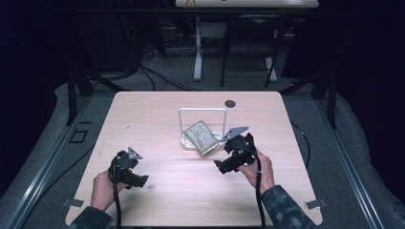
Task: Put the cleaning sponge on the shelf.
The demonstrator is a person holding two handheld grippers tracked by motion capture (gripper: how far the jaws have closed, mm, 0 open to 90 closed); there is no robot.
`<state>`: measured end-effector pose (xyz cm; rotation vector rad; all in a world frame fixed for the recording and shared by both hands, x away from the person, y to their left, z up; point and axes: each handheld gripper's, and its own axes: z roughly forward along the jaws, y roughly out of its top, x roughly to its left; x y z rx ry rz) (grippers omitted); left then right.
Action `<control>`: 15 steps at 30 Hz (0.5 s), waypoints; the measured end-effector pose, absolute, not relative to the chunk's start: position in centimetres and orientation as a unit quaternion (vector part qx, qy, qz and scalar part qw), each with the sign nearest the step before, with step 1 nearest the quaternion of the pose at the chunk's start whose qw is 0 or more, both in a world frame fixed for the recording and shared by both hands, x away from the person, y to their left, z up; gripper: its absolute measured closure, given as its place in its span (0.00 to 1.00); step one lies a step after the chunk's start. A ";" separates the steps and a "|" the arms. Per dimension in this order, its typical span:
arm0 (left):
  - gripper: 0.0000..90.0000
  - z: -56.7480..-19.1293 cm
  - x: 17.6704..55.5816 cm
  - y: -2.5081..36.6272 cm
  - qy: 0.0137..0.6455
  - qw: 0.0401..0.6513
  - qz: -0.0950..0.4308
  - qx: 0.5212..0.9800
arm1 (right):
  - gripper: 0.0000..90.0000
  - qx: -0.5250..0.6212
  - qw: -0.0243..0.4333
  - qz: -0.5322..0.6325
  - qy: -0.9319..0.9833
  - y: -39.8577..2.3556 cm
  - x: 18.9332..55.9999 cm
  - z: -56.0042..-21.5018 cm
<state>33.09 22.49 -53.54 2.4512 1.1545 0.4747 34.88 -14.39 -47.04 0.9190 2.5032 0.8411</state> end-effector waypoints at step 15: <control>0.14 -53.2 33.0 23.4 0.420 0.221 0.167 0.864 | 0.00 0.389 0.187 0.300 0.851 -22.6 31.1 -49.6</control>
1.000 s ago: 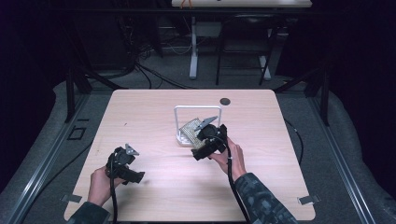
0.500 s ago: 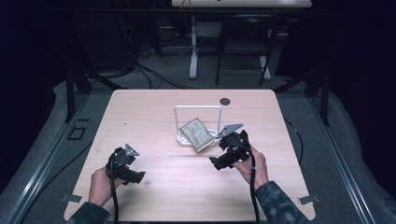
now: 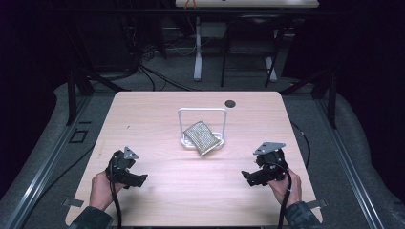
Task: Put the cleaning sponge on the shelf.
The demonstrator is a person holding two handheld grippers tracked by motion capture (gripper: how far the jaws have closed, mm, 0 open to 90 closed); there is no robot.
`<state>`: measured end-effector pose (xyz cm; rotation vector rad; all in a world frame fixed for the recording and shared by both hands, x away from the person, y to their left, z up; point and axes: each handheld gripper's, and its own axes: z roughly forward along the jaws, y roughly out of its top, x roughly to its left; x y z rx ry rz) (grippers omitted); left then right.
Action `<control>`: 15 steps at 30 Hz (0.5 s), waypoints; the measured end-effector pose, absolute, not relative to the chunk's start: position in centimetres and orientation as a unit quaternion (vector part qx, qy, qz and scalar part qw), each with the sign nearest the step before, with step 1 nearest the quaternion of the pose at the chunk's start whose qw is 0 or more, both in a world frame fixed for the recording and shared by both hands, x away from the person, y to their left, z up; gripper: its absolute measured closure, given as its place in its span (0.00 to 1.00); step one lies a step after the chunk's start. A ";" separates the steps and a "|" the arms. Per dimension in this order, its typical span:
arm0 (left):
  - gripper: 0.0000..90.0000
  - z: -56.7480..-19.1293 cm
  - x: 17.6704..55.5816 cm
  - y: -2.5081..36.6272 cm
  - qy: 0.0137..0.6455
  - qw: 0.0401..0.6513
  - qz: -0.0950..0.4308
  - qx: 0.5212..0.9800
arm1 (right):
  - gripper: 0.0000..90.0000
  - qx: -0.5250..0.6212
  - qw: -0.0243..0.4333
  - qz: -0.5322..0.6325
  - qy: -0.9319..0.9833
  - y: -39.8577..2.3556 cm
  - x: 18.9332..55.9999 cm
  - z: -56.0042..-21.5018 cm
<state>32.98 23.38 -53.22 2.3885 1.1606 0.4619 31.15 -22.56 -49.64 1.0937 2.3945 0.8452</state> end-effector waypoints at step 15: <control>0.03 -53.5 33.3 23.7 0.417 0.213 0.158 0.869 | 0.00 0.445 0.170 0.259 0.840 -25.9 31.4 -53.3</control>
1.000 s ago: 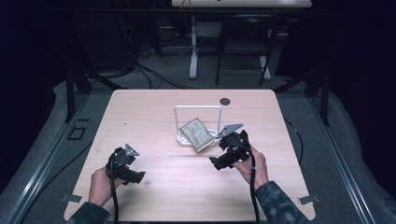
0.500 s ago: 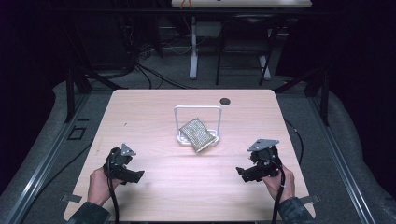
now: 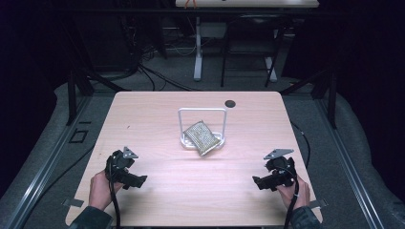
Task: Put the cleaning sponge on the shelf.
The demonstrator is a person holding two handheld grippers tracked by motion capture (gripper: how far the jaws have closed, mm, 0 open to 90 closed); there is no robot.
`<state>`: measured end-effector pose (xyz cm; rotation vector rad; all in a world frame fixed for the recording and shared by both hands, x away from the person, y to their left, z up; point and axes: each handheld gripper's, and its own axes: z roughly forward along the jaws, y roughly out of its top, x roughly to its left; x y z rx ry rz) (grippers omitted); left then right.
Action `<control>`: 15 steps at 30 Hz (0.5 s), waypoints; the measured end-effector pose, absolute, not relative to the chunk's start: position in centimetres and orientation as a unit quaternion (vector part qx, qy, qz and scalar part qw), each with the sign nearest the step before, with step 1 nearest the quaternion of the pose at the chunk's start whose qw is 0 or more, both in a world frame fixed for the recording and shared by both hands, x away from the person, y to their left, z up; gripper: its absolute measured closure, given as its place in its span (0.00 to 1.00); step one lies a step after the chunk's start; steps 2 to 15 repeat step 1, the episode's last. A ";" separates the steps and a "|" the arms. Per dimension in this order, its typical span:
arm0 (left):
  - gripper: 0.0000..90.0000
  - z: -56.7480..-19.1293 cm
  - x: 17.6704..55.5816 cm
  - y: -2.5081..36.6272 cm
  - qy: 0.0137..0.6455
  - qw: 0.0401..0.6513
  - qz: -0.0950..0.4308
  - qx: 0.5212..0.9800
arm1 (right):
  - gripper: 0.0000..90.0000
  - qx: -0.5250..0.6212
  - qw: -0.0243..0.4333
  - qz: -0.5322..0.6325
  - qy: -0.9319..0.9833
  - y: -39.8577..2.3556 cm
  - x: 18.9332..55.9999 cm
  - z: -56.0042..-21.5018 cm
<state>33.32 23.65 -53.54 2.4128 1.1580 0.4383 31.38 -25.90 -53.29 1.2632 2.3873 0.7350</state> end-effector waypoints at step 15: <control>0.03 -53.6 33.4 23.6 0.416 0.210 0.157 0.871 | 0.00 0.445 0.167 0.256 0.842 -25.8 31.5 -53.3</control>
